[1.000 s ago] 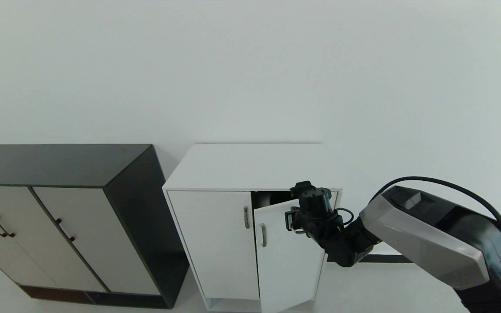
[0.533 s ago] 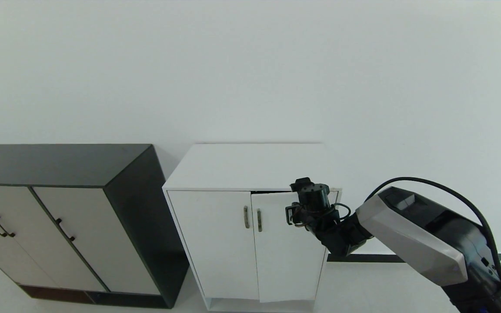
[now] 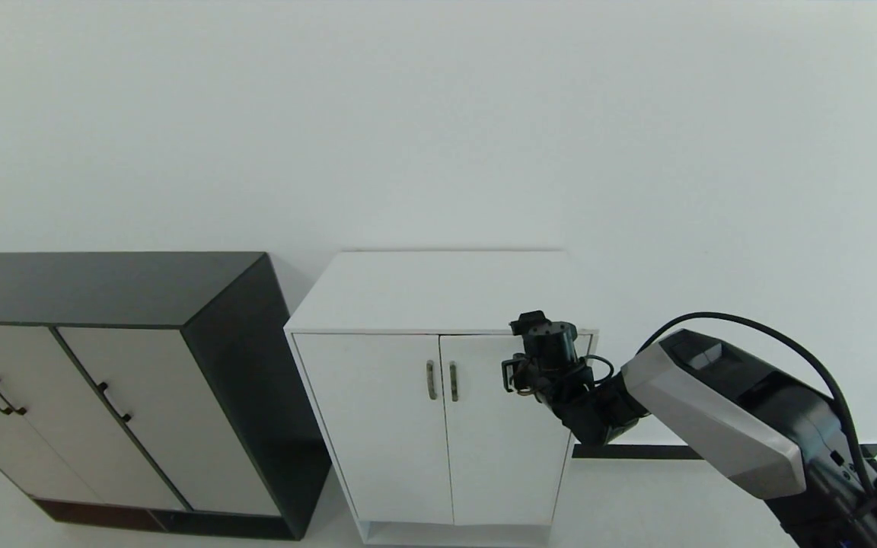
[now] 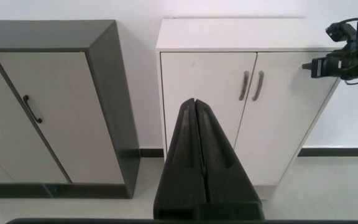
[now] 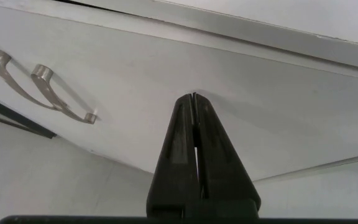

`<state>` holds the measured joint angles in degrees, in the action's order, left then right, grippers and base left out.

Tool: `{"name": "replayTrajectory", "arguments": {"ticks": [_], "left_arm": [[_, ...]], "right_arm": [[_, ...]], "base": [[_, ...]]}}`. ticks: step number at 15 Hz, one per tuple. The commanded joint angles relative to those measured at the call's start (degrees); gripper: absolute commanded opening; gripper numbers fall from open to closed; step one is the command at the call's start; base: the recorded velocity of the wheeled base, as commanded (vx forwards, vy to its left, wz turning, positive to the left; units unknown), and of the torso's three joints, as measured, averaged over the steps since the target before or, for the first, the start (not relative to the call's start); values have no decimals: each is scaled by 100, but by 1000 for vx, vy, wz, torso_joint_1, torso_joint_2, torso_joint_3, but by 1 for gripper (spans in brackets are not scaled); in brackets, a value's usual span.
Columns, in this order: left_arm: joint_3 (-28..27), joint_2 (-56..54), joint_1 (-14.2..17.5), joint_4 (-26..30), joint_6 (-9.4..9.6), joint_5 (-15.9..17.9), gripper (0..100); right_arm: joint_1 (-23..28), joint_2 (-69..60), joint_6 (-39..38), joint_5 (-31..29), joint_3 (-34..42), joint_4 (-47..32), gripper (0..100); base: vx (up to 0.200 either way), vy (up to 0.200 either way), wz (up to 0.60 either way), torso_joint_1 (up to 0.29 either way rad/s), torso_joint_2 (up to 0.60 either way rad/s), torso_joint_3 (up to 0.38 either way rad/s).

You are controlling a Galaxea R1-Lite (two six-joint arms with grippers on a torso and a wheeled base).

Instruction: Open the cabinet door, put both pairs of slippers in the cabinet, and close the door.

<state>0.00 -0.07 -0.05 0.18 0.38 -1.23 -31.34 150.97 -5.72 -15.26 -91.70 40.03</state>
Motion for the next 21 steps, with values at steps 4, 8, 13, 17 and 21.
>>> {"name": "replayTrajectory", "arguments": {"ticks": [4,8,13,17,21], "left_arm": [[0,7,5,-1,6,-9,0],[0,7,5,-1,-3,-9,0],[0,7,5,-1,6,0,0],[0,7,-4,-1,6,0,0],[0,7,5,-1,6,-9,0]], "right_arm": [[102,179,97,6,-261,-31,0],[120,214,106,-3,-322,-31,0],[128,223,123,-3,-375,-48,0],[172,302,211,-3,-437,-48,0],[181,337,229,-3,-516,-48,0]], "base": [[0,0,0,0,0,0],[0,0,0,0,0,0],[0,0,0,0,0,0],[0,0,0,0,0,0],[0,0,0,0,0,0]]}}
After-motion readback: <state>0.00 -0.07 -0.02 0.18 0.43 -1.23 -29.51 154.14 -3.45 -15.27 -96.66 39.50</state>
